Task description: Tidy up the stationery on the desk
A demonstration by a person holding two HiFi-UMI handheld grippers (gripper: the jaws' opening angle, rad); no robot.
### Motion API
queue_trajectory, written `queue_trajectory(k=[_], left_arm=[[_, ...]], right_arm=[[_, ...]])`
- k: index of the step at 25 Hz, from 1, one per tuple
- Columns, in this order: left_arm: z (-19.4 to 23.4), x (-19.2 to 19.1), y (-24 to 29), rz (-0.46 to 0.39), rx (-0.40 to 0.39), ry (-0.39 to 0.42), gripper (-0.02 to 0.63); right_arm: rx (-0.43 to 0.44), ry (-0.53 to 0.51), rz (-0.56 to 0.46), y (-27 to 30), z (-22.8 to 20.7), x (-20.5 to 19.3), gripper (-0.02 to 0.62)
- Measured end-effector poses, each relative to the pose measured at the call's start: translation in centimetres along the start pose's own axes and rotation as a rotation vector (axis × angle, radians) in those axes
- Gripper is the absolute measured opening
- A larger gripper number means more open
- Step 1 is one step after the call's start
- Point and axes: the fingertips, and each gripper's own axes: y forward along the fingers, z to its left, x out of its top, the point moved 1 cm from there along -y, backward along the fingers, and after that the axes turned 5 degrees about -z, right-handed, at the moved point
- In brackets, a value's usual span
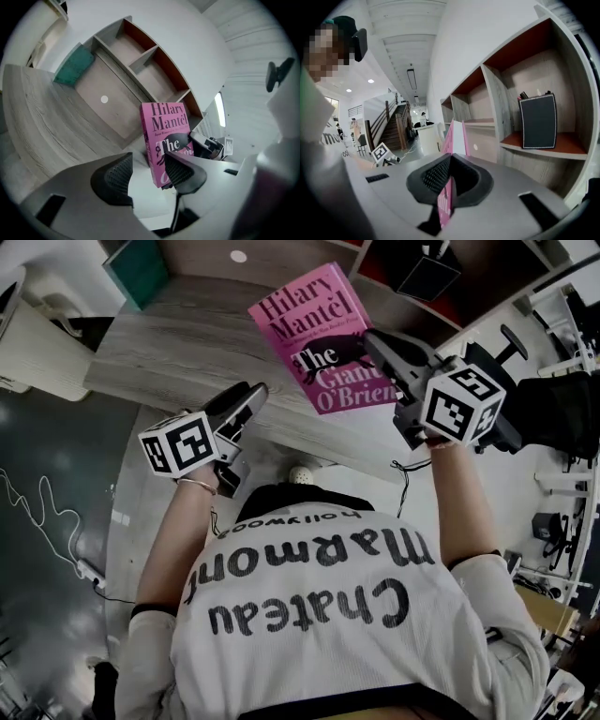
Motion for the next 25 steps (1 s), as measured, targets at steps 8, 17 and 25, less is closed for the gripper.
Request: queue_trajectory(k=[8, 17, 25], left_arm=[[-2.1, 1.6, 1.1, -0.049, -0.268, -0.022, 0.242], [-5.7, 6.7, 0.1, -0.098, -0.53, 0.033, 0.245], [-6.8, 7.8, -0.2, -0.098, -0.608, 0.05, 0.245]], right_arm=[[0.084, -0.037, -0.131, -2.6, 4.1, 4.5, 0.02], [0.15, -0.016, -0.195, -1.5, 6.3, 7.6, 0.02], [0.186, 0.013, -0.225, -1.2, 6.9, 8.3, 0.02]])
